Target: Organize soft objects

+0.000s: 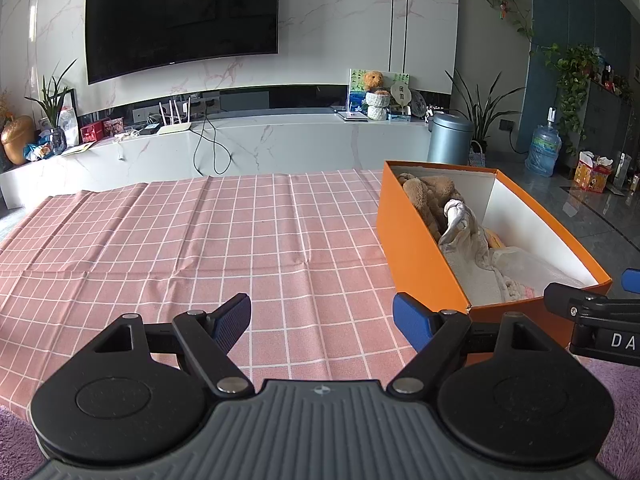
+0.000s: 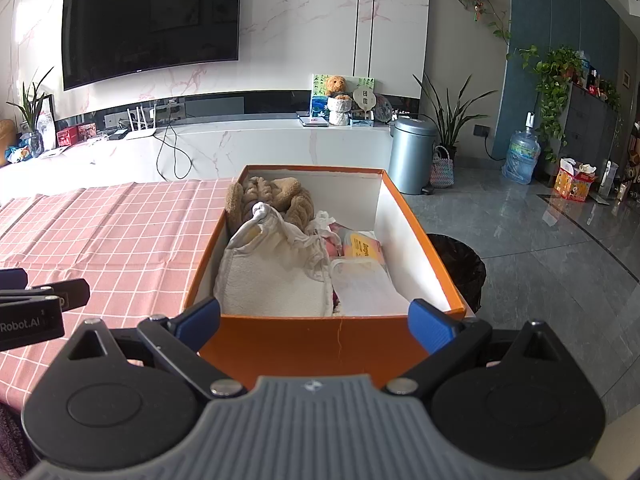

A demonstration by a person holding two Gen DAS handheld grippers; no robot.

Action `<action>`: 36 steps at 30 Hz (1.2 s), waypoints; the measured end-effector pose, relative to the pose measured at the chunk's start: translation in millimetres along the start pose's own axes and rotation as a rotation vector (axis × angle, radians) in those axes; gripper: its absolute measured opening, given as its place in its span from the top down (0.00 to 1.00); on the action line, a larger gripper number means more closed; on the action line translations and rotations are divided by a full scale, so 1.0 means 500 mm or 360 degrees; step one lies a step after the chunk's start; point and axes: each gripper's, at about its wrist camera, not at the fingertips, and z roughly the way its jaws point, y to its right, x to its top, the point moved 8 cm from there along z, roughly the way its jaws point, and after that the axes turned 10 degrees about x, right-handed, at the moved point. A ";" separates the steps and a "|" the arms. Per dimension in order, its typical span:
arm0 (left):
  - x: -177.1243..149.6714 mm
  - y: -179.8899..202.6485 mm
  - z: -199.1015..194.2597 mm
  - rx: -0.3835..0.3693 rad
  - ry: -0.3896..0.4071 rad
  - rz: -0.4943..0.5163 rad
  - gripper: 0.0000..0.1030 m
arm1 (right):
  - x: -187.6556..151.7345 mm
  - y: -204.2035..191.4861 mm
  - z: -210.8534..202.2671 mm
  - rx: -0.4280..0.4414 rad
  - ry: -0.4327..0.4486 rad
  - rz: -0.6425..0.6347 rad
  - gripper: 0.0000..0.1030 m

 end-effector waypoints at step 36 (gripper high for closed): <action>-0.001 0.000 0.001 0.0003 -0.0003 0.0003 0.08 | -0.010 -0.003 0.002 -0.0001 -0.0010 0.0010 0.04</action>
